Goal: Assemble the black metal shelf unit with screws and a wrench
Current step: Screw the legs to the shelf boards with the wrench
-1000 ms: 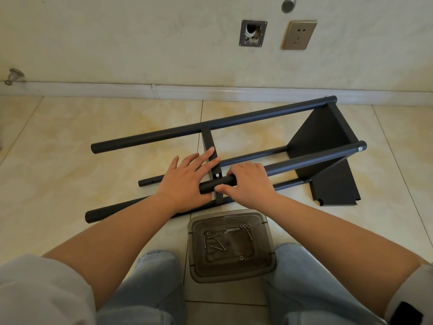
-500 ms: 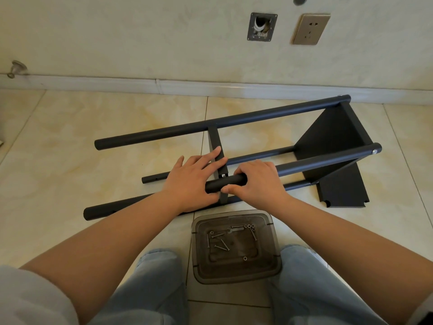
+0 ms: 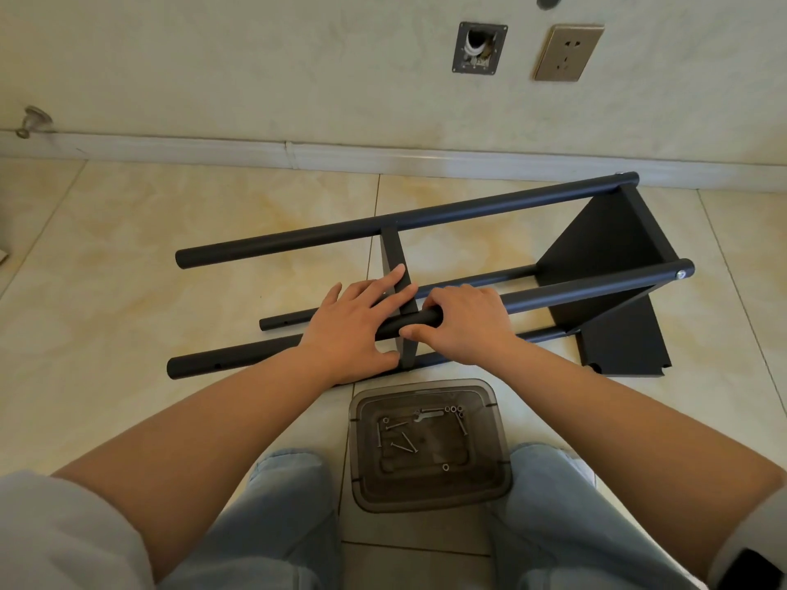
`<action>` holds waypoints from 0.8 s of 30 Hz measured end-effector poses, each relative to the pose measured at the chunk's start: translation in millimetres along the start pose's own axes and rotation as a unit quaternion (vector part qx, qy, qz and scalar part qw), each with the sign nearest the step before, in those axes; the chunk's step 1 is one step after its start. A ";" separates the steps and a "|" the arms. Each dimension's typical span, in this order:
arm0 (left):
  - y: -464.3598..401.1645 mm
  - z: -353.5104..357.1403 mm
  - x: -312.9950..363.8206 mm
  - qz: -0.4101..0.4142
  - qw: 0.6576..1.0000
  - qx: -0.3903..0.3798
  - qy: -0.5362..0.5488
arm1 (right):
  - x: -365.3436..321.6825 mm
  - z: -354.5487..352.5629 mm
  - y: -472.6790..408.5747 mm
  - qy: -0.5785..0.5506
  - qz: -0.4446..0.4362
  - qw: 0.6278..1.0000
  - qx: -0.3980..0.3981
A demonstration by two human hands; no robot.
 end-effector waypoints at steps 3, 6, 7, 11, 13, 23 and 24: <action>-0.2 0.5 0.6 -0.003 1.000 0.000 -0.005 | -2.5 -2.7 -3.7 0.004 -0.038 0.999 -0.035; 0.5 0.2 2.1 -0.001 1.000 -0.007 -0.010 | -3.4 -2.4 -5.9 -0.005 -0.056 0.997 -0.058; 0.9 -0.2 2.4 -0.002 1.000 -0.009 -0.010 | -3.1 -2.1 -6.4 -0.013 -0.054 0.996 -0.066; 3.0 -3.9 2.9 -0.010 1.000 -0.003 -0.024 | -3.2 0.7 -6.5 -0.016 -0.059 0.996 -0.068; 5.1 -2.5 3.4 -0.009 0.999 -0.004 -0.031 | -3.6 2.9 -4.0 -0.011 -0.063 0.997 -0.052; 8.5 0.1 0.6 0.011 1.000 0.007 -0.009 | -2.6 3.3 -2.3 -0.034 -0.065 0.996 -0.060; 10.5 0.8 -0.4 0.015 1.000 0.007 -0.013 | -3.8 4.9 -0.2 -0.042 -0.067 0.995 -0.065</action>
Point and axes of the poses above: each hand's wrist, its own y-axis away from the middle knuckle, its own z-axis out of the palm, x = y × z, the point moved 3 cm from there along -y, towards the middle knuckle, and after that the axes turned 12 degrees about y, right-handed, at the moved point
